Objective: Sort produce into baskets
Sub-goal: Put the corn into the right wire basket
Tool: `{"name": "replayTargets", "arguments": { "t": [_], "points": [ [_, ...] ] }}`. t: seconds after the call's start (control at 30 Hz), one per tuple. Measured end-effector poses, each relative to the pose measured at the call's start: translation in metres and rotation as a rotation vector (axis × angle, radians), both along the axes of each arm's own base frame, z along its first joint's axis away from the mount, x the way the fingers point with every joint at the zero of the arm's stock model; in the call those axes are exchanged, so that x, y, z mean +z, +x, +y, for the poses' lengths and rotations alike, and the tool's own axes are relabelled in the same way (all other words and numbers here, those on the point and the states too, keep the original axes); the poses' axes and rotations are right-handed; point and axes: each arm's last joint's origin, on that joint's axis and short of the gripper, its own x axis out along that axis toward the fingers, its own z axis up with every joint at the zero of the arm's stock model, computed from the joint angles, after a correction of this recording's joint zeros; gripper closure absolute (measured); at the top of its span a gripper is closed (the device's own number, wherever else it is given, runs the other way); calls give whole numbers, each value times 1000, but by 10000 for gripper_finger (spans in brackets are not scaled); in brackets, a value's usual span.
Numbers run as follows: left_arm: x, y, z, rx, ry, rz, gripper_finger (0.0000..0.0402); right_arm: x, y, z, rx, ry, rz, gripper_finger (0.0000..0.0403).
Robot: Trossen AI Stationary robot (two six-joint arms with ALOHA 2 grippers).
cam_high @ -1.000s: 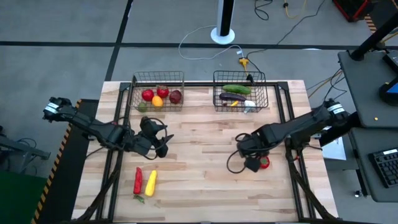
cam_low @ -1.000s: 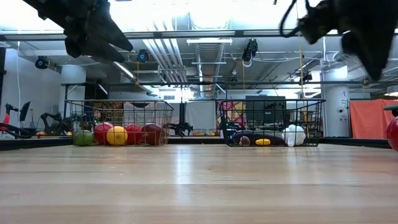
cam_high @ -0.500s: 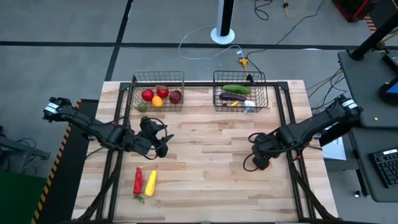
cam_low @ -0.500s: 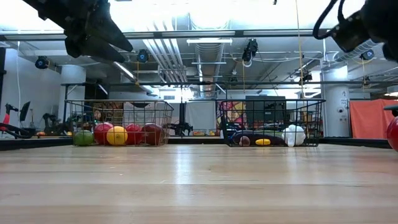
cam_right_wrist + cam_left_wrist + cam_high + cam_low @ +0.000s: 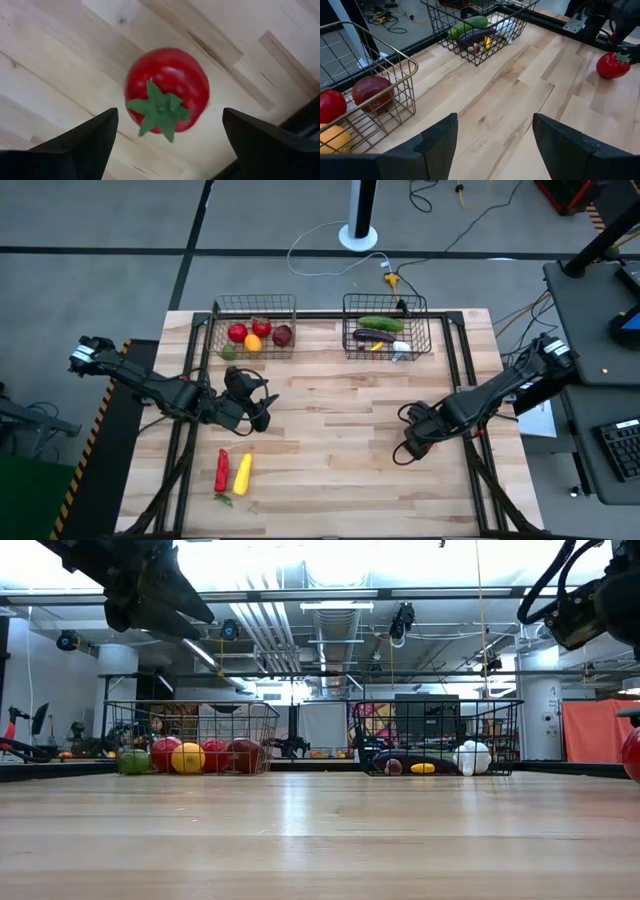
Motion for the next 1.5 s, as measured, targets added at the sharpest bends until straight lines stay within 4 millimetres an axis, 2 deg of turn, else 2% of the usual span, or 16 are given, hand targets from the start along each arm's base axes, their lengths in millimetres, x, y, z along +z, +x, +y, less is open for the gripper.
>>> {"name": "replayTargets", "arguments": {
  "t": [0.17, 0.53, 0.7, 0.87, 0.97, 1.07, 1.23, 1.5],
  "points": [
    [0, 0, 0, 0, -1, -3, 162, -5, 7, 3, 7, -6, -33, 53],
    [0, 0, 0, 0, -1, -3, 162, -26, 14, 7, 43, -44, 42, 53],
    [0, 0, 0, 1, -9, -6, 162, -27, 14, 7, 60, -47, 51, 56],
    [-2, 1, -7, -67, -233, -24, 164, -19, 10, 5, 58, -34, 24, 60],
    [5, 3, -18, -130, -397, -9, 170, -12, 10, 5, 50, -23, -9, 59],
    [9, 8, -30, -155, -494, 80, 170, -8, 11, 4, 49, -38, -40, 57],
    [9, 22, -47, -62, -558, 291, 170, -5, 13, 4, 58, -63, -66, 61],
    [-8, 37, -85, 79, -591, 607, 171, 6, 18, 7, 98, -57, -107, 60]
  ]
}}
